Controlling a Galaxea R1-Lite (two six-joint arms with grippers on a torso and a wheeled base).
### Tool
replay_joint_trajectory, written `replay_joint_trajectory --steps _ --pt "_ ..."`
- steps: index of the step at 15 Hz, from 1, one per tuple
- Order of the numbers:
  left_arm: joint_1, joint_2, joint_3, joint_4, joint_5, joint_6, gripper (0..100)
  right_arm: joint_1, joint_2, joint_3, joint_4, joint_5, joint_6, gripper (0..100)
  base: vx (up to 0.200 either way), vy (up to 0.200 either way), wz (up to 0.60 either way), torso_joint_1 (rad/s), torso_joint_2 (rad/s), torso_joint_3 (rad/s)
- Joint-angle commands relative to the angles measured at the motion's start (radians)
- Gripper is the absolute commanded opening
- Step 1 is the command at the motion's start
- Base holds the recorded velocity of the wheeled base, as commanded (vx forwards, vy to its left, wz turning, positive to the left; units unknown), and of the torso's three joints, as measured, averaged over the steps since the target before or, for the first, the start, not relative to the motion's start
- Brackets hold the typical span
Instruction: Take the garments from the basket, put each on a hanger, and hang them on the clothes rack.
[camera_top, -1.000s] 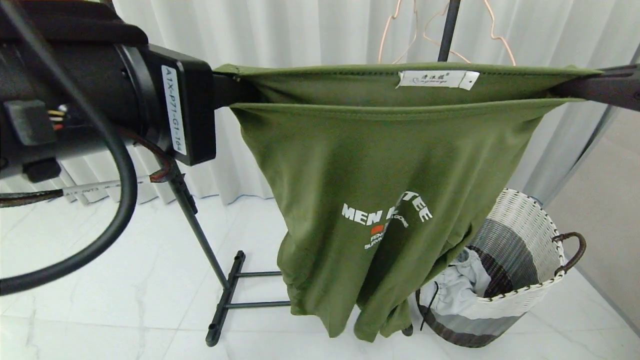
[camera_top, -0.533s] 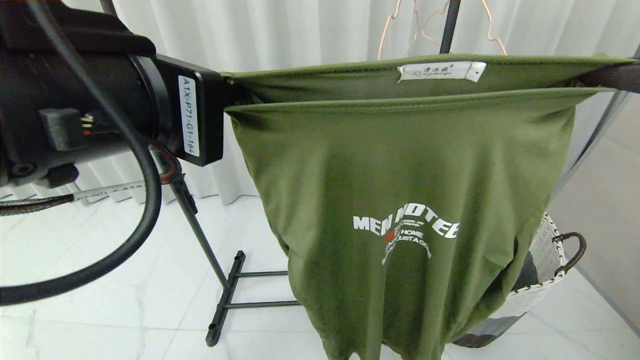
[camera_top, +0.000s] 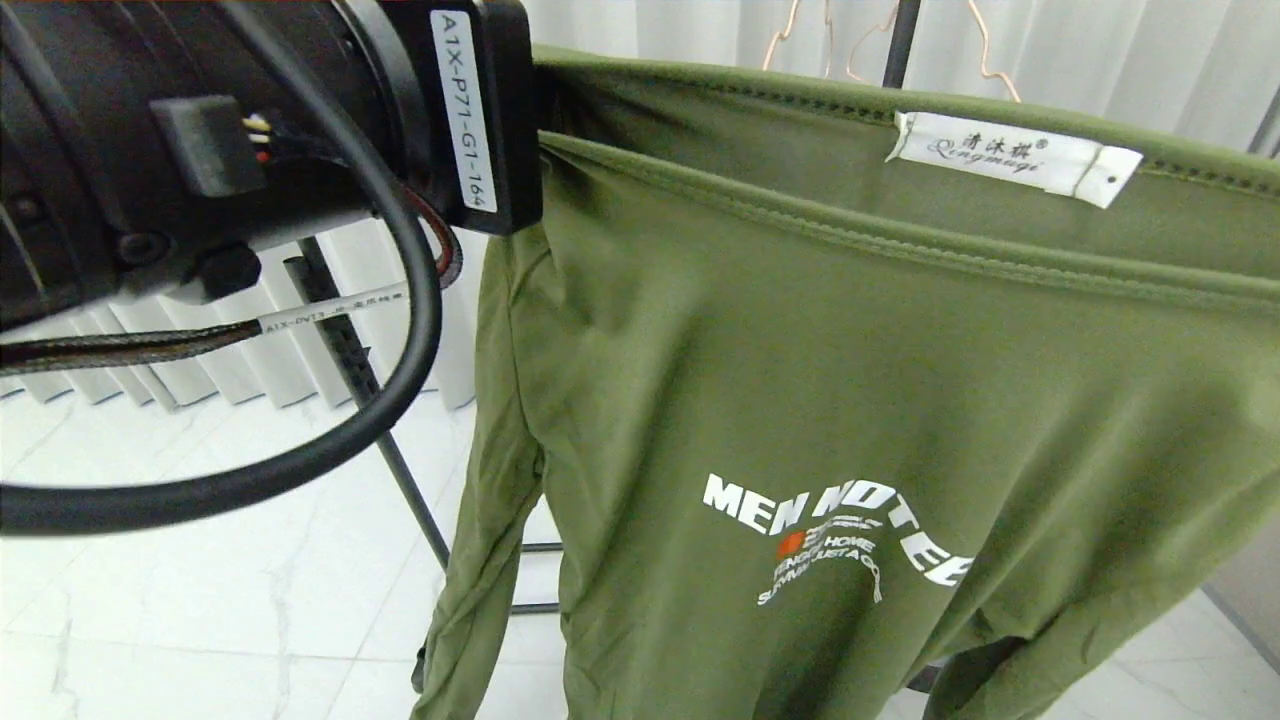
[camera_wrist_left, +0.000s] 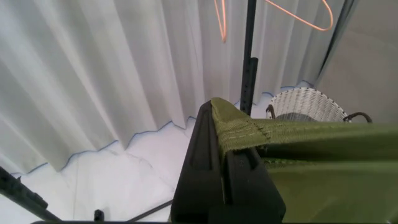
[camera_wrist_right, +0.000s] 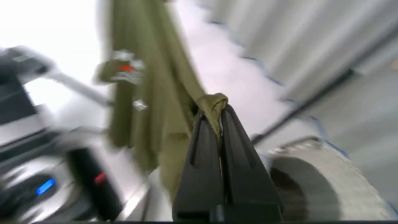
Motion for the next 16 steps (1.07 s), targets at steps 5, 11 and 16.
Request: replay_joint_trajectory --steps 5,11,16 --pt "0.003 -0.002 0.008 0.002 0.002 0.001 0 0.175 -0.033 -0.006 0.061 -0.005 0.002 0 0.0 0.0 0.0 0.0 0.0 0.0" --pt "-0.11 -0.195 0.063 0.32 -0.001 -0.027 0 0.161 0.134 -0.007 -0.201 -0.337 0.002 0 0.0 0.0 0.0 0.0 0.0 0.0" --pt "-0.376 -0.295 0.108 0.42 -0.001 -0.097 0 0.158 0.294 -0.012 -0.46 -0.335 0.002 0 0.0 0.0 0.0 0.0 0.0 0.0"
